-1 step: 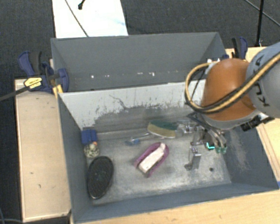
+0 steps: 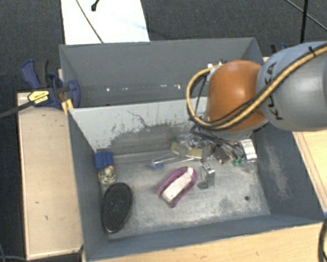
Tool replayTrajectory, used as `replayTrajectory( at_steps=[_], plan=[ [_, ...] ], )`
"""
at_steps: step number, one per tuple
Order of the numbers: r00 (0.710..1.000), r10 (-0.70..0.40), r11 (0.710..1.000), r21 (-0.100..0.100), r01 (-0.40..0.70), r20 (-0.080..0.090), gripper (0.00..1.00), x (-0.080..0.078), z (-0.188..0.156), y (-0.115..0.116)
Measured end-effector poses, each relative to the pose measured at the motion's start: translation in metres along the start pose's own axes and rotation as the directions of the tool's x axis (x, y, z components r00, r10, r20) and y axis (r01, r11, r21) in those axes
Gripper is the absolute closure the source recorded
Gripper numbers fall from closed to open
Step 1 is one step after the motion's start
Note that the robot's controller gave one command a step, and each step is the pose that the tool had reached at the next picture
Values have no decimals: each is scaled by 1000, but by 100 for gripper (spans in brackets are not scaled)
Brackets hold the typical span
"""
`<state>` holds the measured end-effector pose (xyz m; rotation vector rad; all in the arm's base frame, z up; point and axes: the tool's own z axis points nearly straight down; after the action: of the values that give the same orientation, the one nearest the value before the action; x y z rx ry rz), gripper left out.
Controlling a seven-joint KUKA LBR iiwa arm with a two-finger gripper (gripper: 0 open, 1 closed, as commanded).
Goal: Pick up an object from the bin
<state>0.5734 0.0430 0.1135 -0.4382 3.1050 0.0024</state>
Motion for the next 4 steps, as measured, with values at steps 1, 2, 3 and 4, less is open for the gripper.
replayTrajectory(
  at_steps=[1,2,3,4],
  plan=[
    [995,-104,995,0,104,-2,0,35,32,17],
    [995,-103,995,2,103,11,100,30,27,17],
    [993,-122,993,2,122,2,100,9,-1,3],
    [993,-121,993,0,121,-3,0,11,1,4]
  ],
)
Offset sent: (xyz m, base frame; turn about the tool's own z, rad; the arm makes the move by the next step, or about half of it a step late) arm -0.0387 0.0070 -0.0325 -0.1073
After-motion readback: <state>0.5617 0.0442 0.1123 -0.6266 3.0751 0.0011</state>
